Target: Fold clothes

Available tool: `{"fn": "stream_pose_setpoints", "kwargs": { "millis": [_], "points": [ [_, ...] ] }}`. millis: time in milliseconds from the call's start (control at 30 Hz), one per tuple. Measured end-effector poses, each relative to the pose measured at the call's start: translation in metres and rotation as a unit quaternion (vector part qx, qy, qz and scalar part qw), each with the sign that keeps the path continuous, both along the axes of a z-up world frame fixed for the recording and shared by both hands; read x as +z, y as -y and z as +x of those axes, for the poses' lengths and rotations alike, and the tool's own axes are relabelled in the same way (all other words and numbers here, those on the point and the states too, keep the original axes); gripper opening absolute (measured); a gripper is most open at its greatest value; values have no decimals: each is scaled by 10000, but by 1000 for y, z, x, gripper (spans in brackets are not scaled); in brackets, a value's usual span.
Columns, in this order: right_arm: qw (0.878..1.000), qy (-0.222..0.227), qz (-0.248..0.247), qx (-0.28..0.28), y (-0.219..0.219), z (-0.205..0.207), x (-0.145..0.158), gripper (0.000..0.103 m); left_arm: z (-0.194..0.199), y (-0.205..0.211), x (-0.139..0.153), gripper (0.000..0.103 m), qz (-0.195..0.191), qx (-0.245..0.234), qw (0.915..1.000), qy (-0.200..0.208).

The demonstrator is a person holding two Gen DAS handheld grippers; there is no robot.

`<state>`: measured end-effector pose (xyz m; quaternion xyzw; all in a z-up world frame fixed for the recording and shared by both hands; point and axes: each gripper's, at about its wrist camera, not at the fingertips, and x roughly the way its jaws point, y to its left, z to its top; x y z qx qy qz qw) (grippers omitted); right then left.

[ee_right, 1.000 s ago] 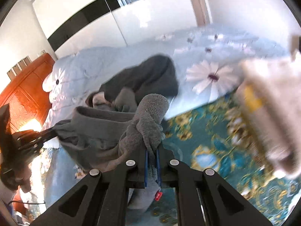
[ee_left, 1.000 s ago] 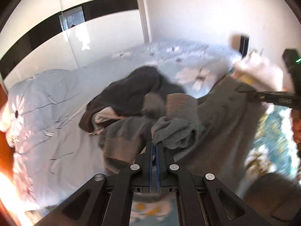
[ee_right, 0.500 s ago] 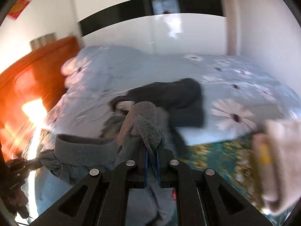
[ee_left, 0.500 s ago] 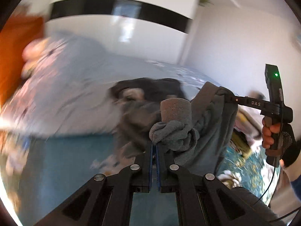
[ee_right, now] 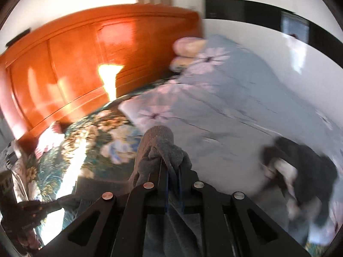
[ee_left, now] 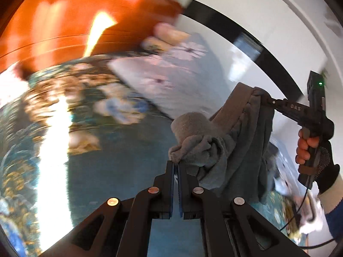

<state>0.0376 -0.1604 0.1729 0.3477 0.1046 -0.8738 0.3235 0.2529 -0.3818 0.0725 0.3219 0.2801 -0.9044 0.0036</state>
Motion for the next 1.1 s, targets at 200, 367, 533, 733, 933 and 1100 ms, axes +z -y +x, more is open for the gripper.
{"fn": "stream_pose_setpoints", "kwargs": {
  "millis": [200, 367, 533, 733, 933, 1100],
  "points": [
    [9967, 680, 125, 432, 101, -28, -47, 7, 31, 63, -31, 3, 261, 812, 9958, 330],
    [9903, 1133, 582, 561, 145, -28, -100, 7, 29, 70, -69, 3, 292, 962, 9911, 876],
    [9856, 1386, 747, 613, 153, -27, -125, 11, 22, 66, -90, 4, 326, 1084, 9862, 1206],
    [9858, 1308, 662, 817, 140, -26, -115, 35, 17, 73, -93, 8, 281, 1072, 9832, 1450],
    [9916, 1056, 358, 650, 105, -30, -86, 38, 20, 75, -86, 29, 113, 1235, 9773, 1718],
    [9941, 1086, -36, -39, -4, -23, -80, 48, 21, 67, -58, 39, -352, 1211, 9787, 1622]
  ]
}}
